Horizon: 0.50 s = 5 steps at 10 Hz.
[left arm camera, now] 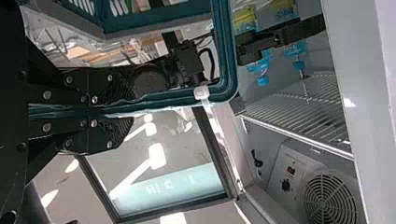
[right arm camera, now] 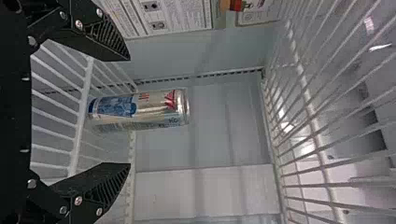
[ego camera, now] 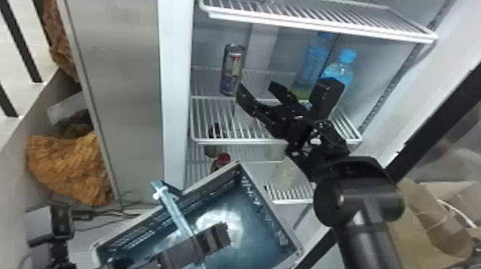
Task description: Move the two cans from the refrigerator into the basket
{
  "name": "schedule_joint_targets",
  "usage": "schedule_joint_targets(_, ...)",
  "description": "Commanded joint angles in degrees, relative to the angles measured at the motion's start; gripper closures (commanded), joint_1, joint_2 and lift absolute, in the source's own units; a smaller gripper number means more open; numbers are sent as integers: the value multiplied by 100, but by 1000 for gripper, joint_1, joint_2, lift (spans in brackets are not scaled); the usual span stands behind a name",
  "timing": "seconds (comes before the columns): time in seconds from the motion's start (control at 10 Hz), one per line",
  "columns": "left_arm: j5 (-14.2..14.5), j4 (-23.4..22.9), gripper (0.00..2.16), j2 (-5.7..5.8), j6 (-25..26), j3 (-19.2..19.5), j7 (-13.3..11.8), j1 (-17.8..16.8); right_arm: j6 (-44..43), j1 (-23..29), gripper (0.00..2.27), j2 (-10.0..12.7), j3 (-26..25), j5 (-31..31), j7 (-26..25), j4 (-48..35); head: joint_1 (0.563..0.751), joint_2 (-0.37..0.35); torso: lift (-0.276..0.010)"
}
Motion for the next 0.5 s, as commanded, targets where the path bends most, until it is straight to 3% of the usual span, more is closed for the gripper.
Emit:
schedule_joint_targets(0.0, 0, 0, 1202, 1, 0, 0, 0, -13, -59, -276, 251, 0, 123, 5, -54, 306, 695, -229, -35)
schedule_joint_targets(0.4, 11, 14, 1202, 19, 0, -11, 0, -13, -129, -839, 245, 17, 352, 96, -186, 953, 695, -202, -35)
